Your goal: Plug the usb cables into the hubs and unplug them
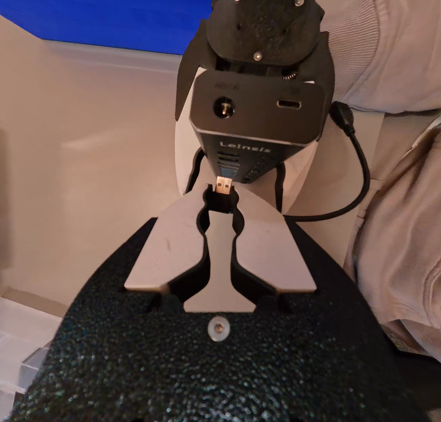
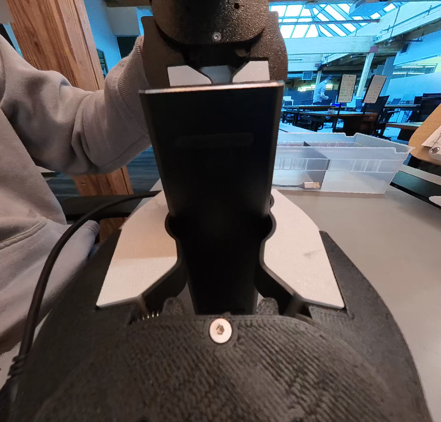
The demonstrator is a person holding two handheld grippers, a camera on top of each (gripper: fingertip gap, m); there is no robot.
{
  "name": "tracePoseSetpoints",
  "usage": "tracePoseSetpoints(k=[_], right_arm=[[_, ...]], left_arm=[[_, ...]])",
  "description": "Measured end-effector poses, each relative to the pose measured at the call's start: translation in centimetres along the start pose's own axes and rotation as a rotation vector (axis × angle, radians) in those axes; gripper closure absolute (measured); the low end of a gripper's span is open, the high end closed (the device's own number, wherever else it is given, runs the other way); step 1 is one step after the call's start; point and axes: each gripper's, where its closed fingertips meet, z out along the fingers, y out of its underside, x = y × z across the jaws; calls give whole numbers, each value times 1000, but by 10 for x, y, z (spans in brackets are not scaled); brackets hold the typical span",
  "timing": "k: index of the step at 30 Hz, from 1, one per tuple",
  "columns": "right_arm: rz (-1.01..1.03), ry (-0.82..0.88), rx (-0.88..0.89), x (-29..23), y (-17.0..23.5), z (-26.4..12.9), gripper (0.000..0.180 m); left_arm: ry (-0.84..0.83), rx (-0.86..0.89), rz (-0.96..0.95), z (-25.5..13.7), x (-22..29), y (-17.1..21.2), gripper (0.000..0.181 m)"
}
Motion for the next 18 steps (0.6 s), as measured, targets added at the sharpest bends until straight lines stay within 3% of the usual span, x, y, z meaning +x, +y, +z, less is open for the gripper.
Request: tracePoseSetpoints(k=[12, 18], right_arm=[[-5, -9, -13, -2, 3, 2, 105], [-21, 17, -31, 2, 4, 0, 104]], left_arm=[[35, 7, -36, 9, 0, 0, 166], [-10, 38, 42, 6, -5, 2, 166]])
